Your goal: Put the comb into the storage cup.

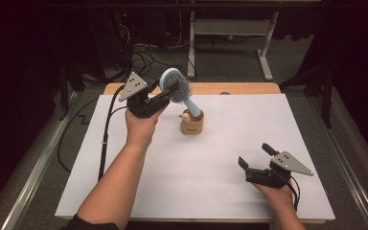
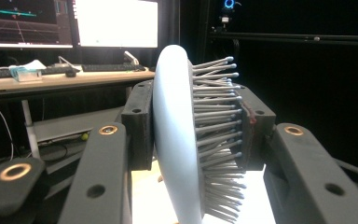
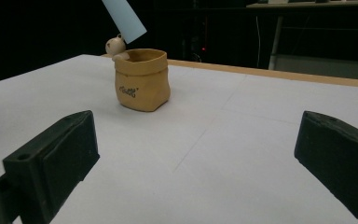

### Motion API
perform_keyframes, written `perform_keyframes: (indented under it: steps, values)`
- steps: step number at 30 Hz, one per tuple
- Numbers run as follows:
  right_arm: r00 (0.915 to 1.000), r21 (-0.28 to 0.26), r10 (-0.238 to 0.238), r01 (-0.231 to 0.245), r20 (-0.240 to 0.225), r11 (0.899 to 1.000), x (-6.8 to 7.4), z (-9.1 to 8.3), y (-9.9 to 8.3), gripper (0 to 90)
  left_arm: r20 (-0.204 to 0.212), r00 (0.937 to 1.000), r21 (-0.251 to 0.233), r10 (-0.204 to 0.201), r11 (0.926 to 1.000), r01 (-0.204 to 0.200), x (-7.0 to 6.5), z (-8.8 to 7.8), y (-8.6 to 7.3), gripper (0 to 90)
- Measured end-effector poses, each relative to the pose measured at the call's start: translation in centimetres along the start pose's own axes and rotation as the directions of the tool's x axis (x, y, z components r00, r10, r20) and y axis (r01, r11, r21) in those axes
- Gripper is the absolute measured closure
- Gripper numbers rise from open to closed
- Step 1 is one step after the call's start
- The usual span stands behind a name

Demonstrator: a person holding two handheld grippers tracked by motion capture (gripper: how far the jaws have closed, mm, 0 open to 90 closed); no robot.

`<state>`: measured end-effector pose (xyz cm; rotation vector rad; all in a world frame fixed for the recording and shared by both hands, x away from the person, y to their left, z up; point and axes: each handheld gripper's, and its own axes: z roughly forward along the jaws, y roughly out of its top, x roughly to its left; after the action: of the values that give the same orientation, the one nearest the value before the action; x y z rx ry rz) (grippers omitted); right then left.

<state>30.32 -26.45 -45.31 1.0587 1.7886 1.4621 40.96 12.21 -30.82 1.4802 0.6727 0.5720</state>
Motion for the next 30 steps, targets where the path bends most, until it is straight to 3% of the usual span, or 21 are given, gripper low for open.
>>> perform_keyframes:
  steps: [30]
  values:
    - [0.9999, -0.011, 0.006, -0.006, 0.010, 1.000, 0.0, -0.1, 0.1, 0.1, -0.029, 0.9992, 0.083, -0.029, 0.9961, 0.031, 1.5, 2.7, -1.7, 57.0]
